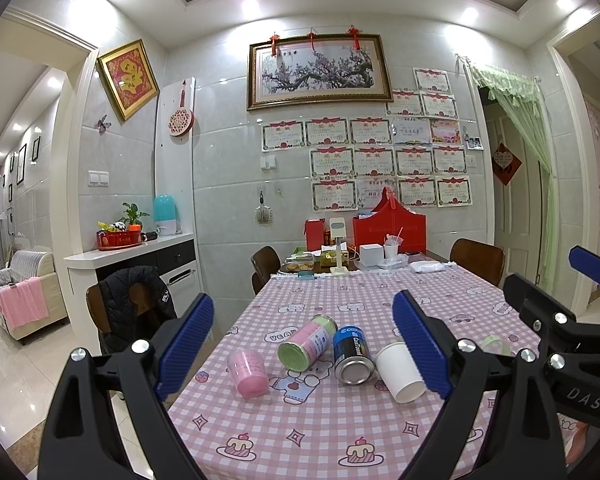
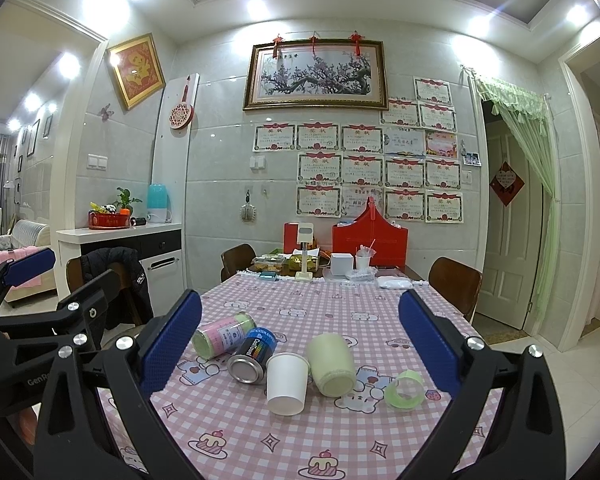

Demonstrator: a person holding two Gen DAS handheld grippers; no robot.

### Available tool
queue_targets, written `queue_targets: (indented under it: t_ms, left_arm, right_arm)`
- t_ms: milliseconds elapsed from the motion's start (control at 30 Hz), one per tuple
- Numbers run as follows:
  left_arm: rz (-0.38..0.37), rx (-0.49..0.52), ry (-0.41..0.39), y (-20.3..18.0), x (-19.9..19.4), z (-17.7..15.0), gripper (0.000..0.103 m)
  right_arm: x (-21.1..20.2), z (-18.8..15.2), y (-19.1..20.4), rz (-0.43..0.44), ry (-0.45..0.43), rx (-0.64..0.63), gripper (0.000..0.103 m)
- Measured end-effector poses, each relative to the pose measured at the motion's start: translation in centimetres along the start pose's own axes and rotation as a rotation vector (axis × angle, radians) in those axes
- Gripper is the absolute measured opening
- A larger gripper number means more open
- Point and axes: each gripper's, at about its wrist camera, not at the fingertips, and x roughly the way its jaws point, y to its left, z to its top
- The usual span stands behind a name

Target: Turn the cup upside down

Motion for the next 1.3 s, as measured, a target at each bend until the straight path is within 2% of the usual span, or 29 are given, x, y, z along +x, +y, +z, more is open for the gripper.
queue_targets:
  t_ms: [400,633,900,1300]
  left_arm:
    - [-0.002,-0.002,0.004,-0.4,0.7,-0.8,0.09]
    - [-0.003,0.002,0.021,0.0,2.7,-3.4,0.09]
    - [-0.01,0.003,0.04,-0.6,2.7,-3.3,0.09]
    - [-0.028,0.001,0.124,-1.7,4.8,-3.4,0.09]
  right_arm:
    - [0.3,-0.4,-0.1,0.001,0.005,0.0,0.095]
    - [1.0,-1.8,-0.1,-0.002,0.019,0.0,0.095]
    - [1.3,-1.9,-0.3,-0.004,0.038,0.003,0.095]
    - [3.1,-2.9,-1.1,-0.014,0.116,0.002,0.095]
